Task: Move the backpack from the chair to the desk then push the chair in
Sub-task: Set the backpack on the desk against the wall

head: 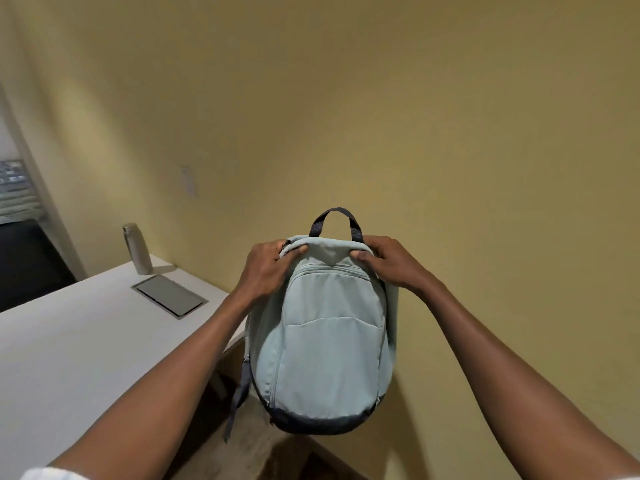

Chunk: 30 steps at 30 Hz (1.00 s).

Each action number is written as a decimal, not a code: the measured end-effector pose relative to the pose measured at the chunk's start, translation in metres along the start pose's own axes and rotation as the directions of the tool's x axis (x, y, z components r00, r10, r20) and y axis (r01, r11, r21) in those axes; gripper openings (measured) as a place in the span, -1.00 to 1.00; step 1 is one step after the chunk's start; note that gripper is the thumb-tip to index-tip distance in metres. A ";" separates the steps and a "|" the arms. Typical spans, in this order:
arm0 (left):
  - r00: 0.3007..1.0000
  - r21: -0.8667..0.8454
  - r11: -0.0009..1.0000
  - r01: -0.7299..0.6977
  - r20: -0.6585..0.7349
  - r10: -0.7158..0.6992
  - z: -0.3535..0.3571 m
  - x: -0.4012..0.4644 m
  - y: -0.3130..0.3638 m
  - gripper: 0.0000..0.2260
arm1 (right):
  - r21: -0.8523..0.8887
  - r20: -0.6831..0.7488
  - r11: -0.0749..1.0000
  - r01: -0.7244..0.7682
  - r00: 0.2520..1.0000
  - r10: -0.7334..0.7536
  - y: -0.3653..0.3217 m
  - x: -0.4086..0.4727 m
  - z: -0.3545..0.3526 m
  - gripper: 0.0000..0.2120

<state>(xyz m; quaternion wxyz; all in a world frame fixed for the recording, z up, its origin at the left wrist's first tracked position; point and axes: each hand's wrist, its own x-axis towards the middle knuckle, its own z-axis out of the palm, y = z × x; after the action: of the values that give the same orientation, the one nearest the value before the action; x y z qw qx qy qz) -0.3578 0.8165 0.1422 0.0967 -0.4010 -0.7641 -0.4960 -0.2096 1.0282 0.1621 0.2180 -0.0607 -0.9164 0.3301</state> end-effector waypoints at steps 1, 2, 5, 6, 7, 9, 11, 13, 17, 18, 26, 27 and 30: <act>1.000 0.004 1.000 0.009 -0.004 -0.009 -0.002 0.011 -0.010 -0.74 | 0.015 0.015 1.000 0.020 1.000 -0.020 0.005 0.018 0.006 -0.86; 1.000 0.011 1.000 0.019 -0.009 -0.019 -0.004 0.022 -0.020 -0.75 | 0.027 0.029 0.999 0.034 0.999 -0.035 0.009 0.035 0.012 -0.87; 0.998 0.031 0.997 0.067 -0.020 -0.067 -0.013 0.053 -0.053 -0.73 | 0.044 0.094 0.997 0.067 0.993 -0.071 0.015 0.085 0.027 -0.90; 0.996 0.037 0.996 0.084 -0.022 -0.083 -0.016 0.063 -0.062 -0.71 | 0.053 0.122 0.995 0.082 0.989 -0.088 0.015 0.100 0.031 -0.94; 0.996 0.047 0.995 0.092 -0.021 -0.091 -0.017 0.072 -0.071 -0.72 | 0.060 0.156 0.993 0.100 0.982 -0.108 0.015 0.114 0.036 -0.94; 0.995 0.070 0.992 0.101 -0.013 -0.101 -0.020 0.085 -0.087 -0.78 | 0.048 0.231 0.992 0.118 0.965 -0.126 0.016 0.139 0.048 -0.67; 0.994 0.107 0.988 0.111 -0.007 -0.111 -0.025 0.095 -0.101 -0.86 | -0.017 0.292 0.989 0.146 0.947 -0.135 0.019 0.164 0.064 -0.55; 0.988 0.149 0.977 0.154 -0.030 -0.151 -0.033 0.105 -0.118 -0.86 | -0.045 0.301 0.988 0.148 0.945 -0.127 0.023 0.192 0.084 -0.67; 0.964 0.213 0.944 0.254 -0.136 -0.229 -0.056 0.124 -0.158 -0.61 | 0.025 0.271 0.987 0.158 0.949 -0.159 0.017 0.242 0.128 -0.67; 0.960 0.226 0.937 0.265 -0.153 -0.234 -0.061 0.129 -0.167 -0.62 | 0.039 0.272 0.986 0.161 0.948 -0.166 0.015 0.254 0.138 -0.71; 0.890 0.231 0.886 0.401 -0.328 -0.317 -0.089 0.192 -0.229 -0.83 | 0.230 0.315 0.965 0.122 0.929 -0.193 0.010 0.354 0.206 -0.65; 0.879 0.231 0.878 0.419 -0.347 -0.328 -0.093 0.200 -0.235 -0.80 | 0.254 0.315 0.961 0.106 0.931 -0.186 0.008 0.366 0.214 -0.65; 0.845 0.208 0.858 0.469 -0.388 -0.367 -0.103 0.221 -0.250 -0.76 | 0.312 0.312 0.948 0.067 0.935 -0.169 0.001 0.395 0.235 -0.72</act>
<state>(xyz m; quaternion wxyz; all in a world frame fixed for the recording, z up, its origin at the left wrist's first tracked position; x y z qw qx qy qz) -0.7070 0.7980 0.1432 0.1722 -0.1135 -0.8709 -0.4461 -0.6678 0.9937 0.1424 0.0856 0.0854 -0.8820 0.4555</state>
